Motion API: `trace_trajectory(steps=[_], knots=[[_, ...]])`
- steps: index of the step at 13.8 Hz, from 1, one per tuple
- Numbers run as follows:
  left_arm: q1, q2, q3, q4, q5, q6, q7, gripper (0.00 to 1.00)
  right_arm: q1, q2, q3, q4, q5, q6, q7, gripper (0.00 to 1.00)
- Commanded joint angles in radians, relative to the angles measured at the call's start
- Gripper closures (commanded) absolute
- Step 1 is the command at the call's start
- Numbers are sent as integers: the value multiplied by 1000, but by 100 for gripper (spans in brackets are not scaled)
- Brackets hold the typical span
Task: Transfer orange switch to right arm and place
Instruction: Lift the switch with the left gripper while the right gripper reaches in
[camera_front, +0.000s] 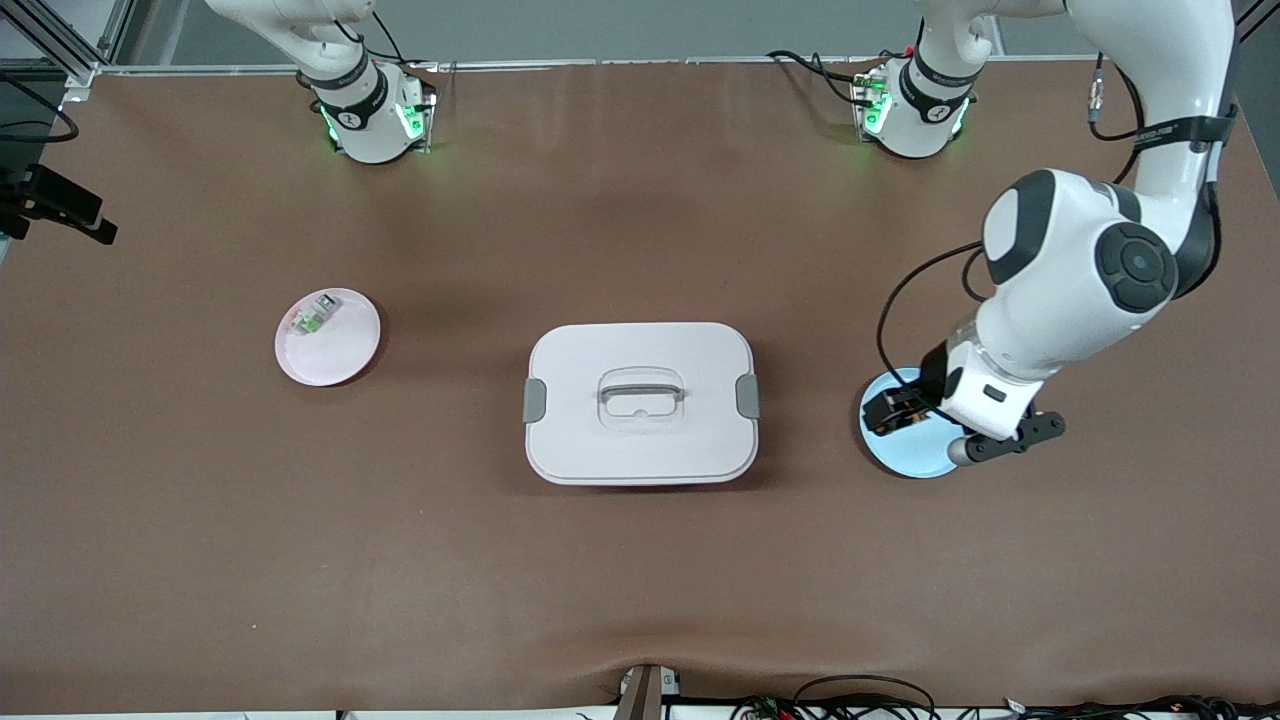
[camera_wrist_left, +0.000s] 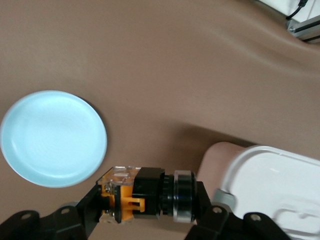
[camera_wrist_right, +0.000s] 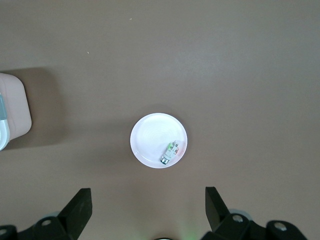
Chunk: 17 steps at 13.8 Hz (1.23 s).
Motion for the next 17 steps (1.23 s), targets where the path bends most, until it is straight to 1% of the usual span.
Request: trace_trajectory(steps=[1, 4, 8, 9, 10, 12, 14, 15, 17], knots=[[-7, 24, -41, 71, -22, -25, -157, 100, -6, 1, 9, 15, 22, -17, 4, 0], [-11, 36, -82, 119, -60, -36, -332, 100, -3, 1, 12, 6, 84, -16, 10, 0], [-86, 61, -87, 142, -66, -36, -545, 100, -6, -1, 11, -44, 246, 35, 50, 0], [-106, 74, -87, 157, -65, -36, -611, 100, -6, -4, 11, -76, 297, 64, 50, 0], [-123, 88, -87, 175, -65, -36, -664, 100, -6, -22, 11, -141, 349, 125, 50, 0], [-151, 116, -87, 192, -61, -36, -733, 100, -2, -71, 14, -254, 426, 246, 50, 0], [-162, 127, -87, 203, -60, -36, -805, 100, 23, -102, 16, -334, 510, 332, 56, 0], [-177, 131, -87, 203, -60, -36, -836, 100, 38, -117, 16, -376, 536, 370, 74, 0], [-194, 134, -87, 205, -61, -36, -911, 100, 110, -162, 16, -503, 628, 536, 80, 0]])
